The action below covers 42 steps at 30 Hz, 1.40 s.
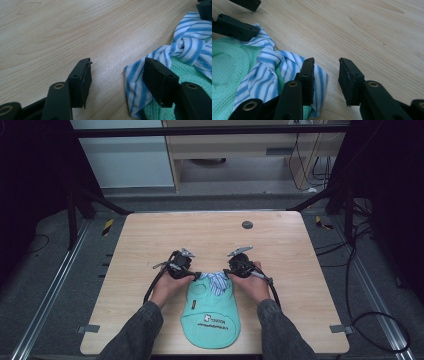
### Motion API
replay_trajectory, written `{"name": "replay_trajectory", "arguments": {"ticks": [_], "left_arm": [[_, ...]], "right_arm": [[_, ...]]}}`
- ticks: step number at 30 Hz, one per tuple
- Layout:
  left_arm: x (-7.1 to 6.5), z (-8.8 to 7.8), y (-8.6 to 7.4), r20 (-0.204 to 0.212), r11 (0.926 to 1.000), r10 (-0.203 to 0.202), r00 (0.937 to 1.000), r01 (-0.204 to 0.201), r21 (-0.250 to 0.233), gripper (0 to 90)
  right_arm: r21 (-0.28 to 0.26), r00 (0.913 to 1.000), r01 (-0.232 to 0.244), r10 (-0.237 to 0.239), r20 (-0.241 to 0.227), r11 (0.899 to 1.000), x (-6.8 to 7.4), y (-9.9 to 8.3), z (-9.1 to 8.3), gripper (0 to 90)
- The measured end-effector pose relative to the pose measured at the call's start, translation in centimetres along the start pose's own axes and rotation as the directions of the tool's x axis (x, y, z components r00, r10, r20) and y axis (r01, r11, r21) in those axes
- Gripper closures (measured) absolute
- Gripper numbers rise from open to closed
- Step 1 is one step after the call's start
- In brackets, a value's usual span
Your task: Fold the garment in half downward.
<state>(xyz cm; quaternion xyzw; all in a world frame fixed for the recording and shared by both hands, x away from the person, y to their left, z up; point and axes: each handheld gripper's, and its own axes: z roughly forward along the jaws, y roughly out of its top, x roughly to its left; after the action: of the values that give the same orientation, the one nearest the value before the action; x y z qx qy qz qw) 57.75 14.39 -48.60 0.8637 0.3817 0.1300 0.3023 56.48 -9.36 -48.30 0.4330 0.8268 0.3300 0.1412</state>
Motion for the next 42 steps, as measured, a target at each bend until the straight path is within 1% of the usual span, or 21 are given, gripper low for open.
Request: {"name": "replay_trajectory", "arguments": {"ticks": [2,5,8,10,12,13,14,15,16,19,21,22,24,25,26,28,31,33,35,41,42], "left_arm": [[0.0,0.0,0.0,0.001,1.0,0.0,1.0,0.0,-0.002,39.8],[0.0,0.1,-0.2,0.008,0.9999,-0.005,1.0,0.005,-0.01,40.6],[0.0,0.1,-0.3,0.015,0.9997,-0.011,0.9998,0.011,-0.022,41.5],[0.0,0.1,-0.5,0.026,0.9996,0.0,0.9997,0.001,-0.03,44.7],[-0.1,0.0,-0.5,0.046,0.9994,0.009,0.9989,-0.007,-0.034,50.6],[-0.1,0.0,-0.5,0.046,0.9994,0.009,0.9989,-0.007,-0.034,54.9],[-0.2,-0.1,-0.6,0.055,0.9993,0.009,0.9984,-0.007,-0.037,54.9],[-0.4,-0.1,-0.7,0.083,0.999,0.011,0.9965,-0.007,-0.043,65.8],[-0.5,-0.1,-0.7,0.09,0.9989,0.011,0.9958,-0.007,-0.047,69.8],[-0.6,0.0,-0.8,0.104,0.9987,0.01,0.9945,-0.005,-0.051,77.9],[-0.8,-0.1,-0.9,0.104,0.9986,0.009,0.9945,-0.004,-0.053,81.2],[-0.8,-0.1,-0.9,0.097,0.9986,0.02,0.9951,-0.015,-0.05,82.2],[-0.9,-0.1,-0.8,0.093,0.9988,0.023,0.9954,-0.019,-0.045,83.2],[-1.0,-0.1,-0.7,0.086,0.9987,0.029,0.9958,-0.026,-0.044,85.0],[-1.1,-0.2,-0.6,0.082,0.9987,0.041,0.9958,-0.038,-0.035,85.0],[-1.2,-0.4,-0.4,0.079,0.9987,0.047,0.9957,-0.046,-0.021,85.8],[-0.9,-1.1,-0.3,0.081,0.9985,0.041,0.9959,-0.038,-0.038,86.1],[-0.8,-1.8,-0.2,0.09,0.998,0.033,0.9954,-0.028,-0.056,86.2],[-0.8,-2.1,-0.2,0.092,0.9975,0.033,0.9952,-0.028,-0.065,86.2],[-1.4,-4.1,0.3,0.079,0.9944,0.064,0.9948,-0.057,-0.089,86.3],[-1.7,-4.7,0.5,0.07,0.9926,0.083,0.9941,-0.076,-0.095,86.3]], "right_arm": [[0.002,0.9999,-0.005,0.005,-0.016,1.0,0.1,0.0,0.2,62.7],[0.013,0.9998,-0.008,0.008,-0.021,1.0,0.2,0.0,0.4,61.5],[0.024,0.9997,0.002,-0.001,-0.024,1.0,0.3,-0.1,0.6,61.2],[0.033,0.9995,-0.01,0.011,-0.031,0.999,0.3,-0.2,0.7,62.5],[0.036,0.9992,-0.011,0.012,-0.039,0.999,0.3,-0.2,0.7,64.4],[0.036,0.9992,-0.011,0.012,-0.039,0.999,0.3,-0.2,0.7,64.4],[0.037,0.999,-0.004,0.006,-0.043,0.999,0.4,-0.2,0.7,65.6],[0.041,0.9987,0.01,-0.008,-0.051,0.999,0.6,-0.2,0.7,70.2],[0.041,0.9981,0.016,-0.014,-0.06,0.999,0.6,-0.2,0.7,72.0],[0.044,0.9963,0.018,-0.014,-0.085,0.999,0.7,-0.3,0.7,80.4],[0.041,0.9958,0.036,-0.032,-0.085,0.998,0.9,-0.3,0.7,83.0],[0.039,0.9949,0.053,-0.049,-0.088,0.998,1.0,-0.3,0.6,83.5],[0.036,0.9945,0.063,-0.06,-0.086,0.997,1.1,-0.4,0.6,83.9],[0.034,0.9933,0.093,-0.091,-0.072,0.995,1.3,-0.3,0.6,84.7],[0.034,0.9933,0.093,-0.091,-0.072,0.995,1.3,-0.3,0.6,84.7],[0.029,0.9905,0.126,-0.125,-0.058,0.992,1.7,-0.3,0.3,85.2],[0.012,0.9892,0.137,-0.137,-0.052,0.99,1.9,-0.2,-0.2,85.3],[-0.011,0.9869,0.151,-0.152,-0.056,0.988,2.1,0.2,-1.1,85.3],[-0.016,0.9858,0.158,-0.159,-0.055,0.987,2.2,0.3,-1.5,85.2],[-0.049,0.975,0.212,-0.215,-0.056,0.976,2.6,1.0,-3.4,85.2],[-0.051,0.9741,0.217,-0.219,-0.055,0.975,2.7,1.0,-3.5,85.2]]}}
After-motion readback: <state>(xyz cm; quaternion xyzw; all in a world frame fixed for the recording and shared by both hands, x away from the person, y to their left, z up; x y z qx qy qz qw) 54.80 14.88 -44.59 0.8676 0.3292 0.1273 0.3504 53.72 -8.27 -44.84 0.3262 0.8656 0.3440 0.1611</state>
